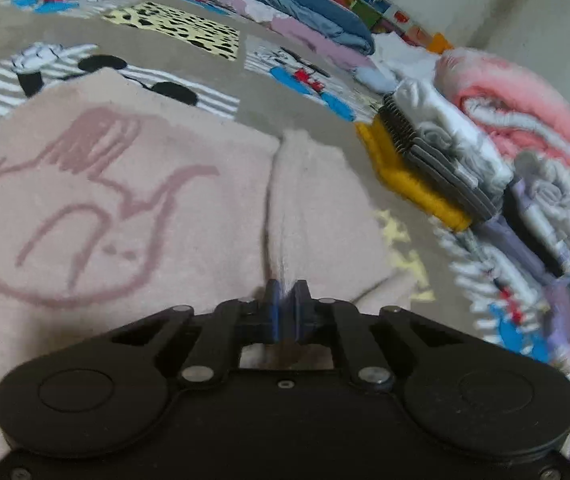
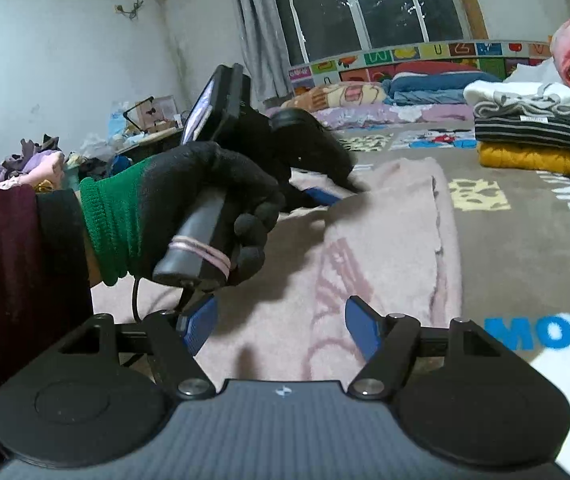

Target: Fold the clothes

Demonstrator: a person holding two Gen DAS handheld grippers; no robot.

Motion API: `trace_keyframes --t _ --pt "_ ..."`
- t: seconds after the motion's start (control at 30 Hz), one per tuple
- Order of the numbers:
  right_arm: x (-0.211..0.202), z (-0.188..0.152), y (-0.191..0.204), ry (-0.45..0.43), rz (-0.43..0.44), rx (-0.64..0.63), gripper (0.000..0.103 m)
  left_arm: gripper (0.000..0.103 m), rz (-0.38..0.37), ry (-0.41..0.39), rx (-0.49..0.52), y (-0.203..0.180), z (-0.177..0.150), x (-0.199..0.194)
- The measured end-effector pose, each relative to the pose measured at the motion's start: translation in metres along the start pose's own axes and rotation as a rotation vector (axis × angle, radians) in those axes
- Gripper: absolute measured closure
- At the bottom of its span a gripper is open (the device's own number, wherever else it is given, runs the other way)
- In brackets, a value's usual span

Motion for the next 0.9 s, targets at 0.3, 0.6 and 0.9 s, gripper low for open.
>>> trace_keyframes --t 0.3,0.6,0.9 --pt "0.011 -0.009 0.001 0.069 0.021 -0.026 0.029 0.096 0.102 0.041 -0.030 0.015 -0.008 0.009" --pt "-0.015 0.003 0.003 -0.016 0.040 -0.016 0.030 0.041 0.129 -0.076 -0.013 0.021 -0.024 -0.075" --pt "-0.071 0.002 -0.086 -0.166 -0.023 0.391 0.031 0.032 0.189 -0.240 -0.236 0.100 -0.085 -0.193"
Point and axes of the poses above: each gripper's, at about its wrist camera, not at the fingertips, and x roughly the way its jaws point, y to its left, z to its top, the point moved 10 cm from there along x, roughly the way its jaws point, and after that the axes turned 8 degrees about y, right-handed, at the moved point
